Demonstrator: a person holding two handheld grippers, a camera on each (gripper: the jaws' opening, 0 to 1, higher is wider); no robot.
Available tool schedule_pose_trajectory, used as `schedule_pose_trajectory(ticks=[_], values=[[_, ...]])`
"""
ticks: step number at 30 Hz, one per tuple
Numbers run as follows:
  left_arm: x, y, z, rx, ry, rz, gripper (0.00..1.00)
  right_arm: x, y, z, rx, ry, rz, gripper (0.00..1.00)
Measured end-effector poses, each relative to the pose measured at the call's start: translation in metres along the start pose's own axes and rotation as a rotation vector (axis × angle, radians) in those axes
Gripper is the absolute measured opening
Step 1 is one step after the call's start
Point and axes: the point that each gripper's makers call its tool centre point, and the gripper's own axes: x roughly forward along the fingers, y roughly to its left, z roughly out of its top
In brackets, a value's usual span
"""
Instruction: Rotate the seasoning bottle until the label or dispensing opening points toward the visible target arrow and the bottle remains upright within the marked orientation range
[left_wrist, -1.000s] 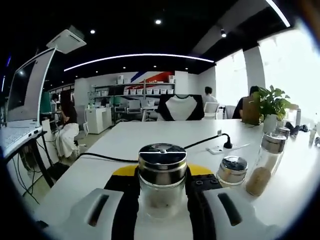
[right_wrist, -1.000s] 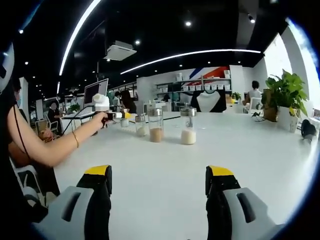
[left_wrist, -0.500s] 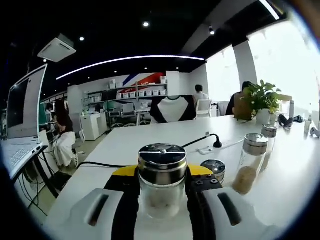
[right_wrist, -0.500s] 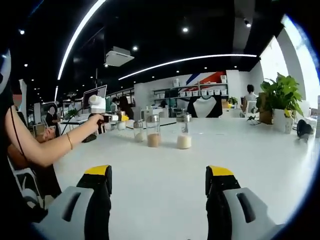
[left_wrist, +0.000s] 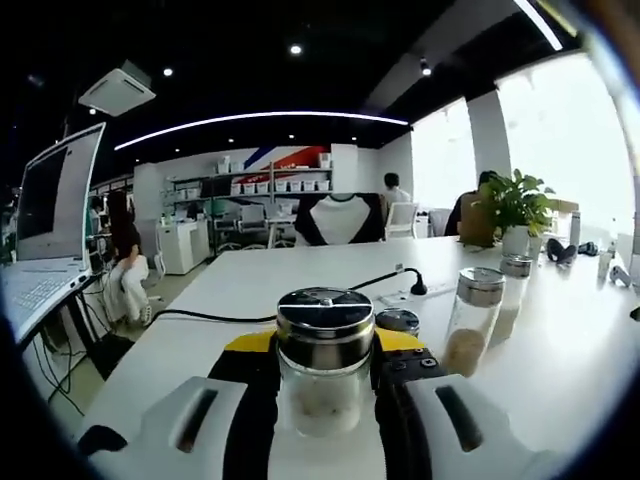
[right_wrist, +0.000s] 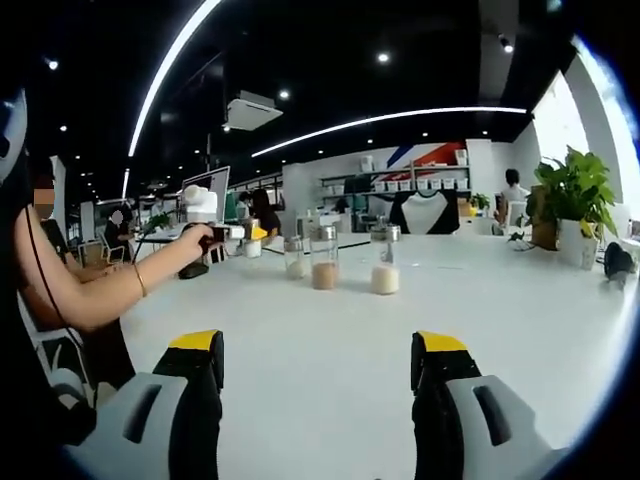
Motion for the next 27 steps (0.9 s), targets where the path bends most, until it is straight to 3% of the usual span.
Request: schedule_pose_trajectory(ticks=[11, 19, 27], values=[[-0.034, -0.016, -0.008, 0.024, 0.023, -0.032, 0.37, 0.004, 0.006, 0.004, -0.011, -0.001, 0.012, 0.77], [-0.052, -0.026, -0.017, 0.005, 0.013, -0.042, 0.37, 0.009, 0.014, 0.007, -0.019, -0.004, 0.037, 0.76], [-0.065, -0.030, -0.016, -0.003, -0.006, -0.048, 0.37, 0.008, 0.014, 0.005, -0.025, 0.006, 0.039, 0.76]])
